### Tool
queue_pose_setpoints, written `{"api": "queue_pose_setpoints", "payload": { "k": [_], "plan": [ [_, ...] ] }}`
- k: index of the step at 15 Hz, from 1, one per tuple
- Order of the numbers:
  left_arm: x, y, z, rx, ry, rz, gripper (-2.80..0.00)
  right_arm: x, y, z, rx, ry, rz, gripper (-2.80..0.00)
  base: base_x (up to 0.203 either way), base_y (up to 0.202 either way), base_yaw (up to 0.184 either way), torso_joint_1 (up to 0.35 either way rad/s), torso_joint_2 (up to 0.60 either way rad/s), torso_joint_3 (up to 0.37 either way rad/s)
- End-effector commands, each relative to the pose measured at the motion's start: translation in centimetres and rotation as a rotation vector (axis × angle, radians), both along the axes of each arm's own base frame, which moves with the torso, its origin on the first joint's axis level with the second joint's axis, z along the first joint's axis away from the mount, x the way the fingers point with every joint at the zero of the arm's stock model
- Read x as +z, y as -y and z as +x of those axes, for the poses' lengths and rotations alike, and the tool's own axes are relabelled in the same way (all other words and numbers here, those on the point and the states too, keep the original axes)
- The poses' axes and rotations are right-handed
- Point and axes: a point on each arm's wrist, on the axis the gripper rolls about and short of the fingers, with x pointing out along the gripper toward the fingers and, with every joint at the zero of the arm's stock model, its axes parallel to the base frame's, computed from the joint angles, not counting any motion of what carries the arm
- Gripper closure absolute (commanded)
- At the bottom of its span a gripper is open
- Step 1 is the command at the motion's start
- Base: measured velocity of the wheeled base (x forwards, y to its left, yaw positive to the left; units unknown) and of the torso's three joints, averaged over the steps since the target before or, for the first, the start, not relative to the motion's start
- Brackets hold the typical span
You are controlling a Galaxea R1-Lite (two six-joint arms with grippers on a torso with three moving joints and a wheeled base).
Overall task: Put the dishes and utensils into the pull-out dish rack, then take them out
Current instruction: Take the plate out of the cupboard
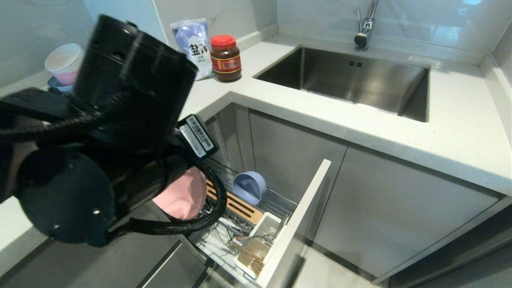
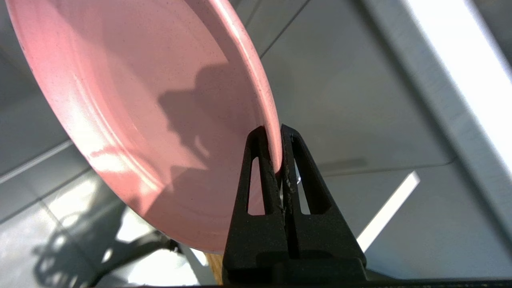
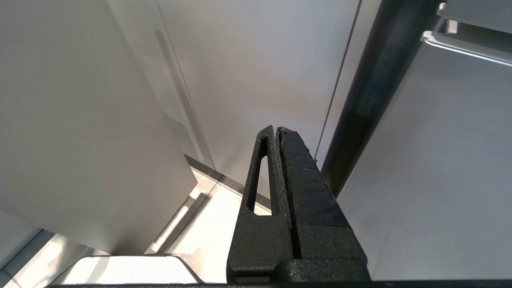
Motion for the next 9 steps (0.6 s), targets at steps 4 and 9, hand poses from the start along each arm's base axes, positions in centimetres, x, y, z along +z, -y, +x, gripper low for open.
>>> {"api": "queue_pose_setpoints", "payload": {
  "k": [4,9],
  "plan": [
    [5.8,-4.8,-2.8,0.008,0.14,-0.11,0.0,0.0,0.0,0.0,0.0,0.004,0.0,0.0,0.0,0.0,0.0,0.0,0.0,0.0],
    [10.3,-10.5,-3.1,0.205,0.27,-0.143,0.0,0.0,0.0,0.0,0.001,0.003,0.0,0.0,0.0,0.0,0.0,0.0,0.0,0.0]
  ]
}}
